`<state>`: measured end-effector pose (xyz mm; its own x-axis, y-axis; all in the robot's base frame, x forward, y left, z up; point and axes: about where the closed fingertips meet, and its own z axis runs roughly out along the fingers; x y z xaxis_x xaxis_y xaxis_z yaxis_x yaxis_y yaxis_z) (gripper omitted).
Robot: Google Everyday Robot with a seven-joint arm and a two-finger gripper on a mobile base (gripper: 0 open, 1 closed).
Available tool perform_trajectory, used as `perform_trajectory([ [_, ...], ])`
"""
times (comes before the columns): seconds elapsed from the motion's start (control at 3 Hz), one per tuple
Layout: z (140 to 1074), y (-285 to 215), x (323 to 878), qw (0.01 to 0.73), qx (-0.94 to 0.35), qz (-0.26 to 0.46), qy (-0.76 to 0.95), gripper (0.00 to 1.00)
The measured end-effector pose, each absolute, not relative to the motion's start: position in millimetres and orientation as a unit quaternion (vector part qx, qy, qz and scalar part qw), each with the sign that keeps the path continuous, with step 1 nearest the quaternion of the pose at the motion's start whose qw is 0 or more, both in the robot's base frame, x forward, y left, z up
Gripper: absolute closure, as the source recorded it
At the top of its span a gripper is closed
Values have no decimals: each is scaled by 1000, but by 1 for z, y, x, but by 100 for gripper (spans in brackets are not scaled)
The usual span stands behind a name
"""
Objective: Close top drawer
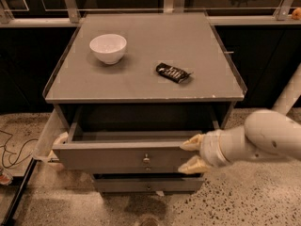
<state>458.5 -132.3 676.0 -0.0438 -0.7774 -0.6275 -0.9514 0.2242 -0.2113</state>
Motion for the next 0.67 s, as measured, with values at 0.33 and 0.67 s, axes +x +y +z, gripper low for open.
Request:
perform_trajectory([
  [0.33, 676, -134, 516, 322, -616, 116, 710, 65],
  [0.67, 673, -142, 538, 320, -611, 106, 716, 89],
])
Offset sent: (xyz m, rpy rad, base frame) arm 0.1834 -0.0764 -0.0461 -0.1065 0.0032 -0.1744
